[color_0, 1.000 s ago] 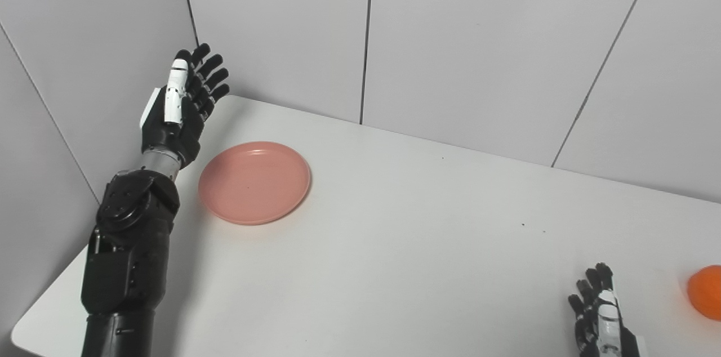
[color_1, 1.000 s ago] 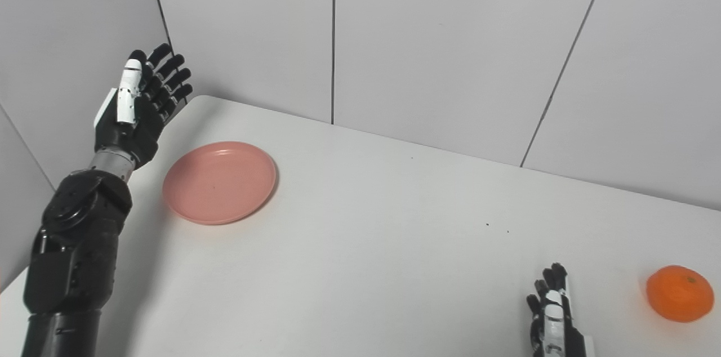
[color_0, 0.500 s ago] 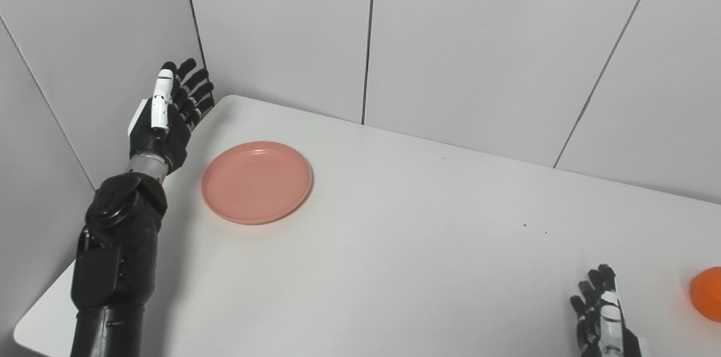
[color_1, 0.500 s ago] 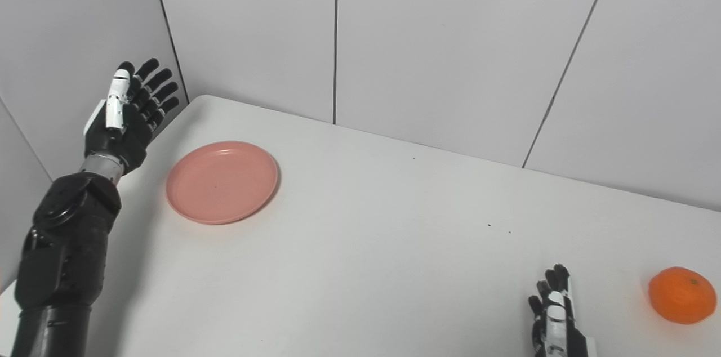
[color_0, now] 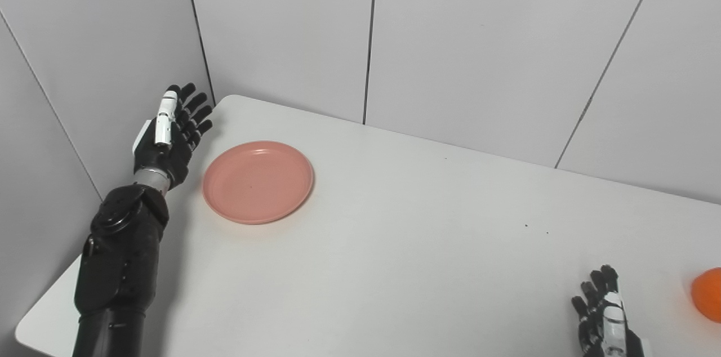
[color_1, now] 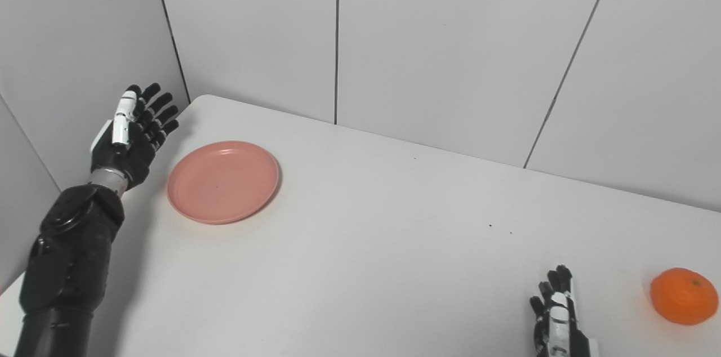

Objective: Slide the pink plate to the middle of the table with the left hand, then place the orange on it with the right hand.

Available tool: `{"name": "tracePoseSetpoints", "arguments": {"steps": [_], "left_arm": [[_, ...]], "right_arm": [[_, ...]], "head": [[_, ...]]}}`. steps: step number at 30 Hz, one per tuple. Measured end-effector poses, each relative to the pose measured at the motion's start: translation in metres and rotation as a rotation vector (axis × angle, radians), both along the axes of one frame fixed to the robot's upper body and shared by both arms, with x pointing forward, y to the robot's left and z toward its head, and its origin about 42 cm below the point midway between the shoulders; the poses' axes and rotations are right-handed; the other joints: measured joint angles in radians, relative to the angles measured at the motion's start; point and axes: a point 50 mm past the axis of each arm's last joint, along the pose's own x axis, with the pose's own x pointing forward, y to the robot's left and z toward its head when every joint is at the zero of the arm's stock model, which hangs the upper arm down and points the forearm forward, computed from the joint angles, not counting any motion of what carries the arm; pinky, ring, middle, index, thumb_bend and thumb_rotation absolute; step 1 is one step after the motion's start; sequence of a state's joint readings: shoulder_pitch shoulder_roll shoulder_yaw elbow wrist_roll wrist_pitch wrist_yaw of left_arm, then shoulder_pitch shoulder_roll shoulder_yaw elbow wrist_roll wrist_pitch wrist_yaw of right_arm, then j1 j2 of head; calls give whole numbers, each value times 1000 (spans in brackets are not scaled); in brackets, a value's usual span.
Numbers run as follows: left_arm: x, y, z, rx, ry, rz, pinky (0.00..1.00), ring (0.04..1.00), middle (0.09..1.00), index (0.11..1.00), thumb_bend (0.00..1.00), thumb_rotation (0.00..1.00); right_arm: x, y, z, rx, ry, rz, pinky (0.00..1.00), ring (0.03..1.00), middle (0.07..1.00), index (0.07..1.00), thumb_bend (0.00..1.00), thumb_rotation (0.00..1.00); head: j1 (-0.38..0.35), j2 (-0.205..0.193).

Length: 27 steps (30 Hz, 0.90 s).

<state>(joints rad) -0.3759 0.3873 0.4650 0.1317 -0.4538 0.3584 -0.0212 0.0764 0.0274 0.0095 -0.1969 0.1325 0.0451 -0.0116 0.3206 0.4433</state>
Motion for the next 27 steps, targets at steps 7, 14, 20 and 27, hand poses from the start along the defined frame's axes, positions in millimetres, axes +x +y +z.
{"name": "tracePoseSetpoints", "arguments": {"steps": [7, 14, 20, 27], "left_arm": [[0, 2, -13, -58, 14, 3, 968, 947, 941, 931, 302, 1000], [0, 3, -18, -57, 14, 5, 963, 938, 935, 927, 303, 1000], [-2, 4, -23, -58, 25, 8, 961, 934, 928, 922, 296, 1000], [-5, 4, -28, -57, 39, 10, 962, 937, 931, 922, 287, 1000]], "right_arm": [[0, -1, 1, 12, 3, 0, 1000, 1000, 1000, 1000, 146, 1000], [-1, -1, 3, 12, 1, -1, 1000, 1000, 1000, 1000, 146, 1000], [-3, -2, 3, 10, 7, -1, 1000, 1000, 1000, 1000, 131, 1000], [-3, -3, 3, 18, 8, -5, 1000, 1000, 1000, 1000, 126, 1000]], "head": [[0, 3], [5, 5], [9, 5], [11, 6]]}}
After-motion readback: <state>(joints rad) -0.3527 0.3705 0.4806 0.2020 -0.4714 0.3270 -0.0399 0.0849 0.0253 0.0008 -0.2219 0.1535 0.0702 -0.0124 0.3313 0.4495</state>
